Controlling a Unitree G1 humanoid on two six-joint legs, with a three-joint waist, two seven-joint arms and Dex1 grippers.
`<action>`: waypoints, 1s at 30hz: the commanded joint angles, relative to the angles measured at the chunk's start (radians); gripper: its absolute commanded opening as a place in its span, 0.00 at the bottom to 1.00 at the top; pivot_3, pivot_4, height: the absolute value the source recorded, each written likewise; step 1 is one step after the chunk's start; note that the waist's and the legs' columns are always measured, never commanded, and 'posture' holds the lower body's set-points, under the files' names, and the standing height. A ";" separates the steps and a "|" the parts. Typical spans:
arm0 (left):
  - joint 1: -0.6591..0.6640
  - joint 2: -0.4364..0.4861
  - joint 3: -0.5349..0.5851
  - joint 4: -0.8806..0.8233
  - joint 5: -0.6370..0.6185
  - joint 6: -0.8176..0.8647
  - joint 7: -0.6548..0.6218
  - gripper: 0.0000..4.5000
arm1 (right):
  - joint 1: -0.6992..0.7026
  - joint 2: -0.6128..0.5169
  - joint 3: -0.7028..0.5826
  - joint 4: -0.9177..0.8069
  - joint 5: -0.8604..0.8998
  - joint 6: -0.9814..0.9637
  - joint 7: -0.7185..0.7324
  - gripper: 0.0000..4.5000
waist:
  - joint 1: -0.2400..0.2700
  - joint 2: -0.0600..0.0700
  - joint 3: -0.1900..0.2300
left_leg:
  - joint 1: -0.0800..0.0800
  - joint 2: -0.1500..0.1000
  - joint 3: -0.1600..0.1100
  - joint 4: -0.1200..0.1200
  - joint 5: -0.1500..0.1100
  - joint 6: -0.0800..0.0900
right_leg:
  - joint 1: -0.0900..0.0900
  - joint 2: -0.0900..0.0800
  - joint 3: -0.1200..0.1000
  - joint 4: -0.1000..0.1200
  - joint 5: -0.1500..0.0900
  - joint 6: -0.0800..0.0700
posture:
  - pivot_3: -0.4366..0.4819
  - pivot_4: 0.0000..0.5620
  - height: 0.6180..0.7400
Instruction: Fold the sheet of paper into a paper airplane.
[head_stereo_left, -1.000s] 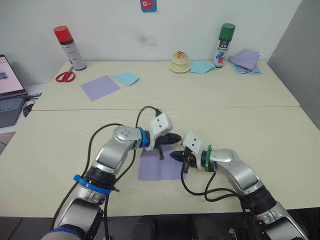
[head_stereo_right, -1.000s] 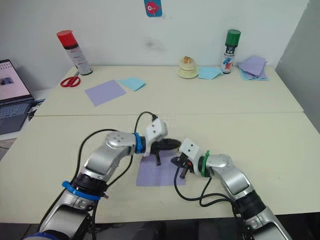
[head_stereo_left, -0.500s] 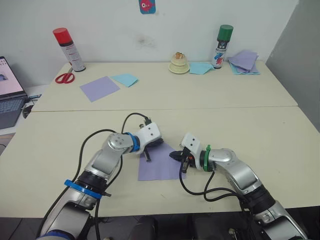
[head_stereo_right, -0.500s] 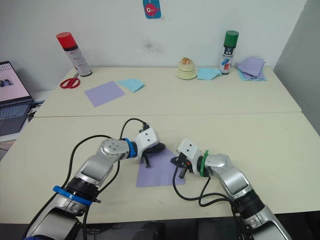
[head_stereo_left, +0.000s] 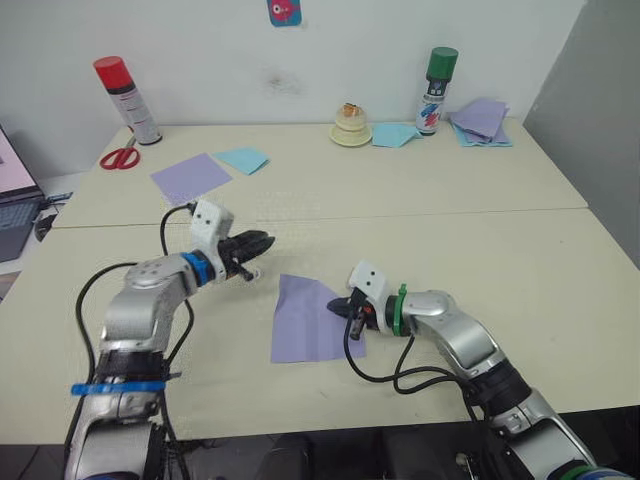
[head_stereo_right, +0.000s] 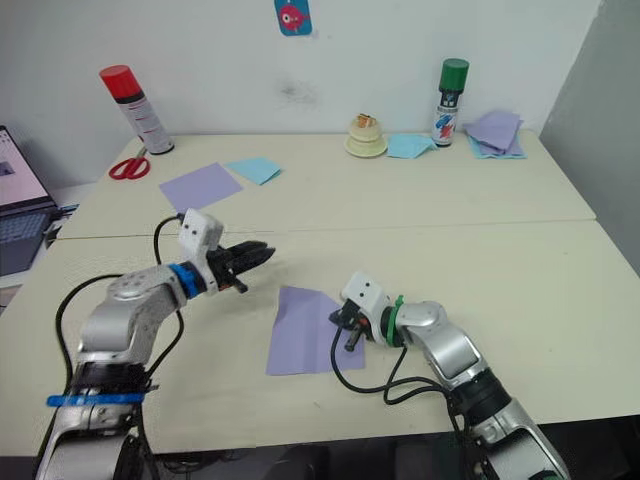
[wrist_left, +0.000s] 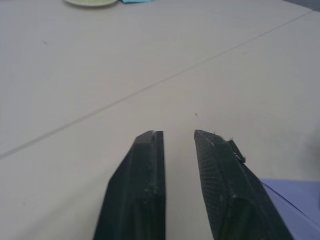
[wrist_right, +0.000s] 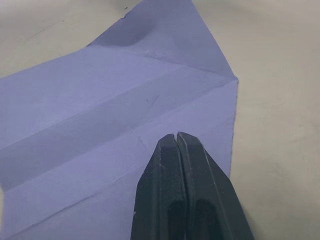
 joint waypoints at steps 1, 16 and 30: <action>0.097 0.003 0.035 -0.136 -0.109 0.120 -0.008 0.50 | -0.016 0.005 0.006 0.031 -0.014 -0.009 0.002 0.00 | 0.004 0.000 0.000 | 0.000 0.000 0.000 0.000 0.000 0.000 | 0.000 0.000 0.000 0.000 0.000 0.000 | 0.48 0.27 1.00; 0.095 -0.064 -0.093 -0.130 -0.052 0.101 0.080 0.70 | -0.013 -0.001 0.002 0.038 -0.018 -0.012 0.008 0.00 | 0.027 0.000 0.000 | 0.000 0.000 0.000 0.000 0.000 -0.001 | 0.000 0.000 -0.001 -0.001 0.000 0.000 | 0.48 0.27 1.00; 0.043 -0.027 -0.118 -0.082 -0.057 0.104 0.001 0.01 | -0.012 -0.011 -0.037 -0.007 0.001 0.040 -0.010 0.00 | 0.027 0.000 0.000 | -0.001 -0.001 -0.001 0.000 0.000 -0.001 | 0.000 0.000 -0.001 -0.001 0.000 0.000 | 0.48 0.27 1.00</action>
